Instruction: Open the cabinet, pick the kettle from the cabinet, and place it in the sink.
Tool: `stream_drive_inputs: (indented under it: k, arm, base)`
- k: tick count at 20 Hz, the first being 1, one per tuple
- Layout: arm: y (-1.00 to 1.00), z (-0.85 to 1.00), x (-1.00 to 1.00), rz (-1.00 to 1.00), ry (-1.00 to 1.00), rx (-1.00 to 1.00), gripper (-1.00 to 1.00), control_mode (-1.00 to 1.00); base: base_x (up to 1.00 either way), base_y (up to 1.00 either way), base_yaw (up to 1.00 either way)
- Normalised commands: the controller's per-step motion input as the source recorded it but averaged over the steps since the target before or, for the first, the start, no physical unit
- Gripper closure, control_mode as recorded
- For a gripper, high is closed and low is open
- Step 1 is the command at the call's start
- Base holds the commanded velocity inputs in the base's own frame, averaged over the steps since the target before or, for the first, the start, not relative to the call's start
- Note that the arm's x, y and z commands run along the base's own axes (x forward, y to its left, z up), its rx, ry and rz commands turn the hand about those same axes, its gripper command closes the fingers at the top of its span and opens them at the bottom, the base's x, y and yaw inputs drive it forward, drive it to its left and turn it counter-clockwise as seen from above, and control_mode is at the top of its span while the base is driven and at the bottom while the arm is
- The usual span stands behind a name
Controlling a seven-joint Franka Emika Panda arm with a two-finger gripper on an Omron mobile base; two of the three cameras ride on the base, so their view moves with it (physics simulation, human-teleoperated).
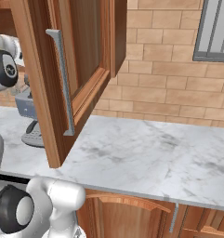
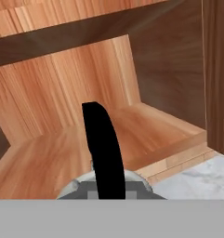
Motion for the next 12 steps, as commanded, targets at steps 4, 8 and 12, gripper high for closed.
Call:
stream_drive_inputs:
  k: [4,8,12]
  arm:
    - [0.03,-0.28,-0.71,-0.08,-0.01,0.0,1.0,-1.0]
    - [0.06,-0.35,-0.57,-0.14,0.0,-0.04,1.0,-1.0]
    - [0.01,-0.37,-0.34,-0.17,0.04,-0.02,1.0,-1.0]
  base:
    - [0.0,0.0,0.0]
    - [0.0,0.0,0.0]
    - [0.0,0.0,0.0]
